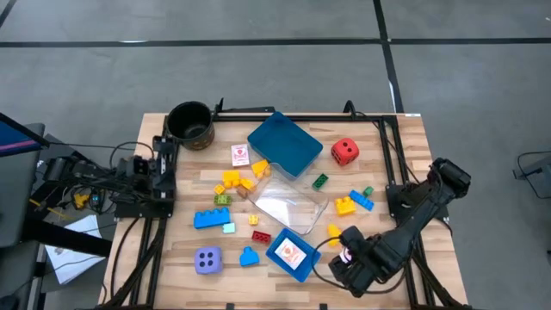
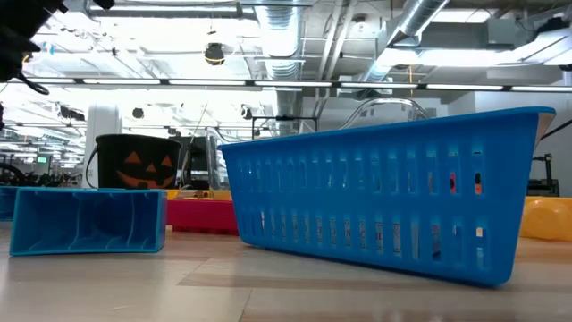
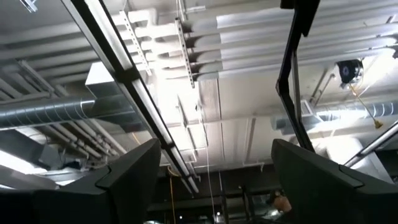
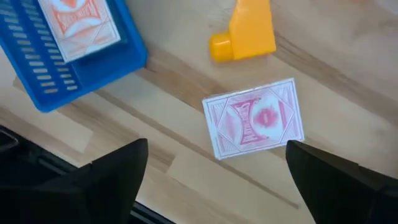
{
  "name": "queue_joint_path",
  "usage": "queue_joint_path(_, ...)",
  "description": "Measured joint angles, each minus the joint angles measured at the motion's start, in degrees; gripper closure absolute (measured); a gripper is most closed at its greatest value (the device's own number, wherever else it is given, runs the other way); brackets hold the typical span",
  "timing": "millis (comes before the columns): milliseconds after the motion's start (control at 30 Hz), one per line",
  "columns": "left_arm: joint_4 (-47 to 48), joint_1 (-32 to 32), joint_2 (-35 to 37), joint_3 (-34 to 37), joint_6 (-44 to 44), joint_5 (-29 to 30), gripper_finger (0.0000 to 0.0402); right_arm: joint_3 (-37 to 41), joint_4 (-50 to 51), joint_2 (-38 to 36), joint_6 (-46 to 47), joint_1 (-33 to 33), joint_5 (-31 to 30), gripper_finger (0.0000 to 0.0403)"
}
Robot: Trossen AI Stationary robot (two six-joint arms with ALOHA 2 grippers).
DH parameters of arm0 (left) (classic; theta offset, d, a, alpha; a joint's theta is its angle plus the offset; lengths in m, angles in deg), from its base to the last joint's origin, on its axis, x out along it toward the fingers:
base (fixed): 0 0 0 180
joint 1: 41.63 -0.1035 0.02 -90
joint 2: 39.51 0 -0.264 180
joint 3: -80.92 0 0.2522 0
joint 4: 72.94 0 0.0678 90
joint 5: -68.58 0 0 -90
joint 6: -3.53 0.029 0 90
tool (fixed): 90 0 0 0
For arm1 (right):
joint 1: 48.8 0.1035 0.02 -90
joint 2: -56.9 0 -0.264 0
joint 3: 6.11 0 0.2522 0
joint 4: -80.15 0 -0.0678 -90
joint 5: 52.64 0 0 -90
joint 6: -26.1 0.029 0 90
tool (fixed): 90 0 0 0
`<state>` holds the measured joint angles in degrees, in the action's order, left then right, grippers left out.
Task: Pick & Place Toys
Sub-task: Put the pink playing card box into the blue bin
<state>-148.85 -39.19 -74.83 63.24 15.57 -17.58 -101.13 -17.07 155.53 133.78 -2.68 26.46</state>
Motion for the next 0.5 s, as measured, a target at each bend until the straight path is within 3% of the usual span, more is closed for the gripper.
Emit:
queue_joint_path(267, 3.33, 0.01, 0.02, -2.52, 0.17, -1.23, 0.0101, 0.02, -0.9, 4.75, 1.45, 0.53, -0.27, 0.002)
queue_joint_path(500, 4.05, 0.01, 0.03, -2.84, 0.18, -1.27, 0.0101, 0.04, -0.16, 9.56, 4.52, -1.04, 6.47, 0.0004)
